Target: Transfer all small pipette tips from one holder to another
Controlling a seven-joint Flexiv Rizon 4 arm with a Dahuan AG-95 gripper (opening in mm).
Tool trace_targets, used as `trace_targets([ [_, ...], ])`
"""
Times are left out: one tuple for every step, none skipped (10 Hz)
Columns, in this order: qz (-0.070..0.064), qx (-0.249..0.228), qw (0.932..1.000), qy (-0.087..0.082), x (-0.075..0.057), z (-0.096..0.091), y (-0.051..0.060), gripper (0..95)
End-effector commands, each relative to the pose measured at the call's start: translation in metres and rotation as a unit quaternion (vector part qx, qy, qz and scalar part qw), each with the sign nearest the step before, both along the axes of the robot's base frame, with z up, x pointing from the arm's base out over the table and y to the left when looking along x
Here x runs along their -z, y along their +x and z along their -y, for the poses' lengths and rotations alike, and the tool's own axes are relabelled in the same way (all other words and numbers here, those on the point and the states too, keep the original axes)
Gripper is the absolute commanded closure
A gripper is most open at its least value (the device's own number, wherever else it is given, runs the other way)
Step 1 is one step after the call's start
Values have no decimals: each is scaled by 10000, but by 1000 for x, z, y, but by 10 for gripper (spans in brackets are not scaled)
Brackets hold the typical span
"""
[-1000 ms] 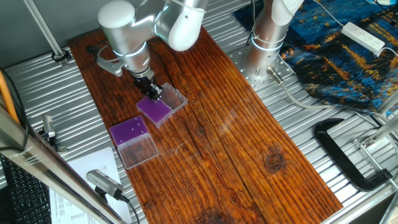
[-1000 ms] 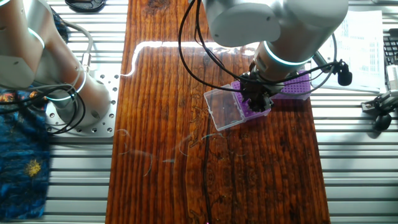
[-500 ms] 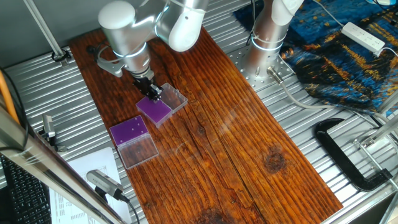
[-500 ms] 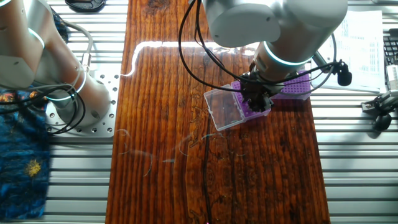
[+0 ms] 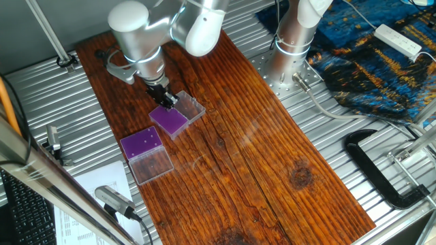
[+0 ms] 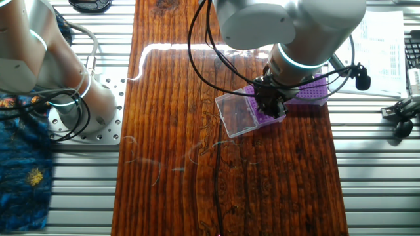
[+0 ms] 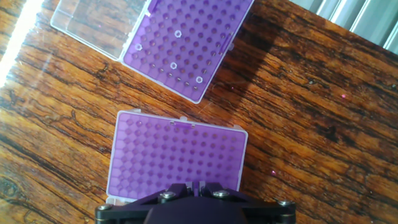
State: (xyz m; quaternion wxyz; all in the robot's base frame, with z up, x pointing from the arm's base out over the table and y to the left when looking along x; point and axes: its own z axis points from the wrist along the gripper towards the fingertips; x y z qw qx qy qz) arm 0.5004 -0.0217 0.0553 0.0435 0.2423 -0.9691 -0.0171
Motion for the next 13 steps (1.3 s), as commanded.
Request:
trace_targets([
  [-4,-2,10000,21,-2,0,0,950],
  [-6,-3,10000,24,-5,0,0,950],
  [-9,-12,10000,46,-10,1,0,950],
  [-23,-48,10000,53,-18,2,0,950],
  [-37,-70,10000,58,-25,2,0,950],
  [-41,-99,9999,65,-33,2,0,950],
  [-40,-113,9999,74,-41,2,1,950],
  [-48,-111,9999,68,-49,1,4,950],
  [-35,-125,9999,68,-54,0,10,950],
  [6,-132,9999,80,-56,-4,20,950],
  [67,-134,9998,92,-57,-9,32,950],
  [153,-98,9998,105,-57,-19,48,950],
  [195,-80,9997,102,-58,-23,57,950],
])
